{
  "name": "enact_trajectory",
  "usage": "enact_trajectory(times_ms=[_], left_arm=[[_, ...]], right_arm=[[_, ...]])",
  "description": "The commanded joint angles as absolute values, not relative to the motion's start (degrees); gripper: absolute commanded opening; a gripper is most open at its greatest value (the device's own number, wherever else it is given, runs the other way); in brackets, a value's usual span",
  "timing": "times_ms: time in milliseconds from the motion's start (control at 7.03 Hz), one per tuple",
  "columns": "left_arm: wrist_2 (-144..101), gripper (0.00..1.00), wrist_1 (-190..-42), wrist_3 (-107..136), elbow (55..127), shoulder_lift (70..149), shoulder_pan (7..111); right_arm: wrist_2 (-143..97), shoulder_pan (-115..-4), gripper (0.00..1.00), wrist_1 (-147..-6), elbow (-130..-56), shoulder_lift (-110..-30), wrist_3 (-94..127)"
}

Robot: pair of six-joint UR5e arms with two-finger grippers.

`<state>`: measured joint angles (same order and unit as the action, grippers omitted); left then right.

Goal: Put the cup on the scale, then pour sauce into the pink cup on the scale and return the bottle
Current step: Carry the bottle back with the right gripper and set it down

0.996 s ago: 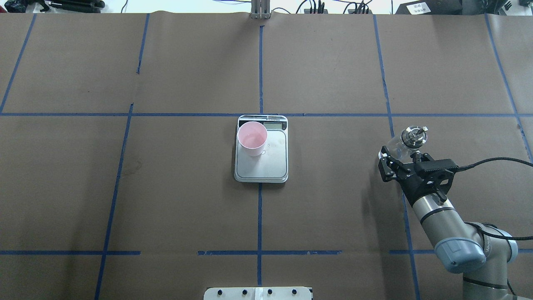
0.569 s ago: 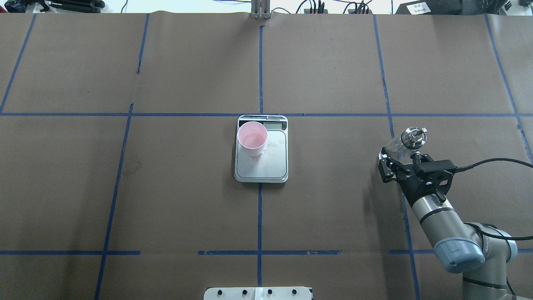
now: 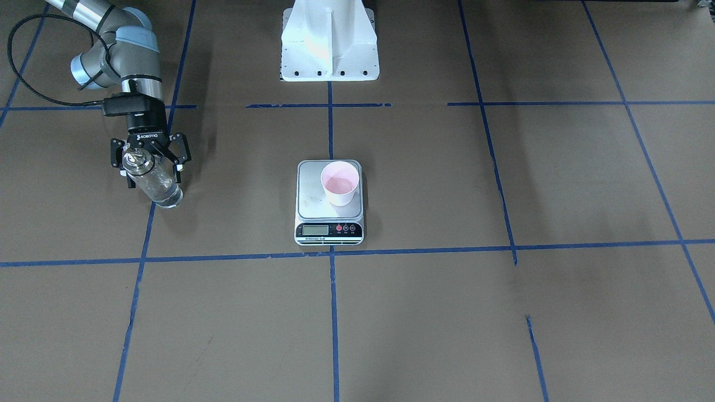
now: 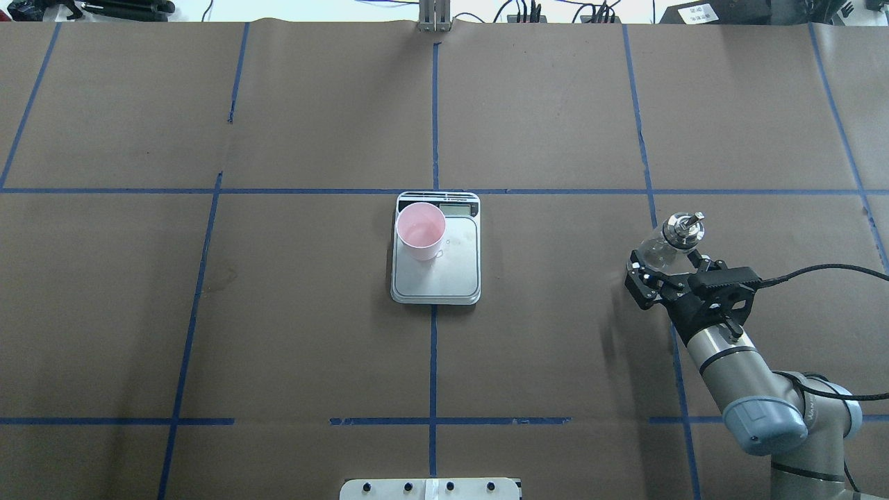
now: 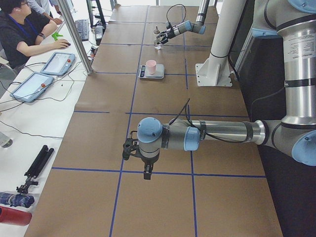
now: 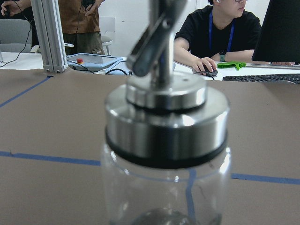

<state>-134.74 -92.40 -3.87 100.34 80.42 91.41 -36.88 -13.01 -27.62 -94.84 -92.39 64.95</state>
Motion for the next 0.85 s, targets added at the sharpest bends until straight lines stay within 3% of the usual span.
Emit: enact_trajectory(times_ms=[0, 427, 712], left_arm=[[-134.74, 1.0, -92.37, -3.87, 100.37, 80.42, 91.41], [-134.74, 1.0, -92.37, -3.87, 100.28, 80.42, 91.32], [-134.82, 1.0, -92.37, -3.87, 100.37, 80.42, 91.32]], right_arm=[[-36.91, -13.01, 1.0, -27.33, -95.1, -92.37, 64.95], [-35.96, -11.35, 1.0, -26.63, -95.98, -93.25, 64.95], [-33.85, -7.14, 1.0, -18.16, -95.98, -96.74, 64.17]])
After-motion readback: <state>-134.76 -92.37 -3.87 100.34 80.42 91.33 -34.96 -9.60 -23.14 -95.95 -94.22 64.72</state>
